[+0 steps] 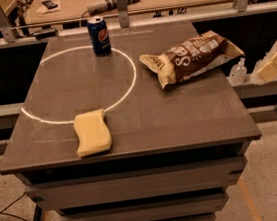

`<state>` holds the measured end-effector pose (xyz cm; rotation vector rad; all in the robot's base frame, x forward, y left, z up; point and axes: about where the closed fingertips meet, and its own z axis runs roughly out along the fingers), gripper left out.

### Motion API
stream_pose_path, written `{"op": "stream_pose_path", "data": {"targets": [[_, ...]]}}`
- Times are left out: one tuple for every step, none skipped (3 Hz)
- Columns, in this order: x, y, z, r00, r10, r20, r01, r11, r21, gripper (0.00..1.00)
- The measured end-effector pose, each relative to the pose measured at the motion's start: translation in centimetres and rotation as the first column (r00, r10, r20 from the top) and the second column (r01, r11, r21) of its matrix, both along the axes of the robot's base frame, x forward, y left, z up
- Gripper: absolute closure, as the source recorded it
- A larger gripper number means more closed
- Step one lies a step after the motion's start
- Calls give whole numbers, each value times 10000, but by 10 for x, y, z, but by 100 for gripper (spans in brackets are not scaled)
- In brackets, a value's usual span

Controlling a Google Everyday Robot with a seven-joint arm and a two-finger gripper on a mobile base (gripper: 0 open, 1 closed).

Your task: Move brown chip bag near pepsi can

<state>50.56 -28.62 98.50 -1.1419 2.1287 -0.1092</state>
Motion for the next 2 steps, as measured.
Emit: {"op": "stream_pose_path", "data": {"targets": [[35,-20,1,9946,-483,921,387,9939,1031,0],[75,-32,-4,9905,-560,1253,347,9855,1662,0]]}}
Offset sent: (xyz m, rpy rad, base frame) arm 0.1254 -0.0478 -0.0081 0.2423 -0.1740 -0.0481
